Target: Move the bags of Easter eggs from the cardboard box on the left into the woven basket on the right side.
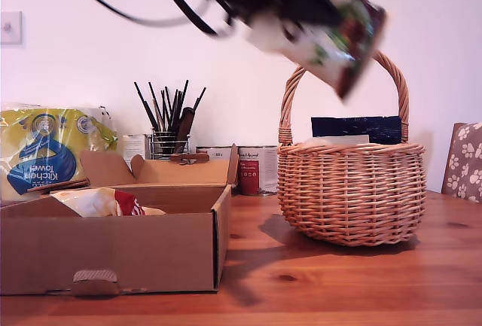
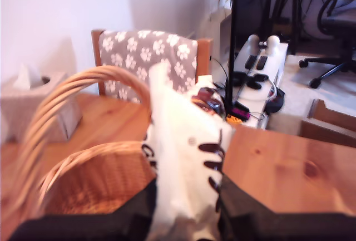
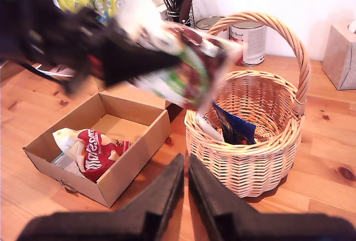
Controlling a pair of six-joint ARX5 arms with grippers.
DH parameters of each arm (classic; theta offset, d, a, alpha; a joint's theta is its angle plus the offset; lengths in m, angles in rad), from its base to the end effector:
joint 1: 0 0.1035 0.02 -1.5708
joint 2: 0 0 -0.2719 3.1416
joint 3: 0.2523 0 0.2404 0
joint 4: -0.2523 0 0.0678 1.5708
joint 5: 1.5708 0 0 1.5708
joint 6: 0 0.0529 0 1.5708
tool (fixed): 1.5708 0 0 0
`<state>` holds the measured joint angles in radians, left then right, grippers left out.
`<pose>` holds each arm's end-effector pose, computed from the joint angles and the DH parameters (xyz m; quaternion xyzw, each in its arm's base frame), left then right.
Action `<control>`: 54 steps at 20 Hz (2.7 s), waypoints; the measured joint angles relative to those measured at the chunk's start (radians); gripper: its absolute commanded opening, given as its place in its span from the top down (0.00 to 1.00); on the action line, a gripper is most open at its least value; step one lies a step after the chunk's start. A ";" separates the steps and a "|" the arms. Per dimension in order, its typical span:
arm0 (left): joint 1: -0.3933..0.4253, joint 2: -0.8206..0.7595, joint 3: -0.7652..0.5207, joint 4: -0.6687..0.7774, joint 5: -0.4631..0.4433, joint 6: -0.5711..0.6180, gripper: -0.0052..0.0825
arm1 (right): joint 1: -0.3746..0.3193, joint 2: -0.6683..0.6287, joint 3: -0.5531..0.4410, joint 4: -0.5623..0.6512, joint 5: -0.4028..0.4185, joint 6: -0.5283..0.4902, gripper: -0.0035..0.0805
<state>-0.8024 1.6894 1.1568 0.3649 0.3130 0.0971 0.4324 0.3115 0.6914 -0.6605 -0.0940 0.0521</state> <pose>0.2660 -0.2987 0.2873 0.0613 0.0556 -0.5307 0.8435 0.0623 0.0342 0.2955 0.0014 0.1445 0.2539 0.9564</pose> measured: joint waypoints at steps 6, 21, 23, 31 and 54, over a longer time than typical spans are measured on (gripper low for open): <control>-0.011 0.109 0.001 0.255 -0.094 0.085 0.92 | 0.000 0.000 0.000 0.000 0.000 0.000 0.97; -0.011 0.275 0.091 0.327 -0.163 0.252 0.29 | 0.000 0.000 0.000 0.004 -0.008 0.000 0.97; -0.019 0.281 0.091 0.310 -0.174 0.303 0.29 | 0.000 0.000 0.000 0.004 -0.008 0.000 0.97; -0.055 0.233 0.092 0.095 -0.294 0.368 0.41 | 0.000 0.000 0.000 0.004 -0.008 -0.004 0.97; 0.217 -0.494 -0.263 -0.754 -0.138 0.255 0.60 | 0.000 0.333 -0.002 0.188 -0.167 -0.109 0.97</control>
<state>-0.5850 1.1957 0.8936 -0.3889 0.1753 0.3523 0.4324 0.6441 0.6899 -0.4721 -0.2611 -0.0570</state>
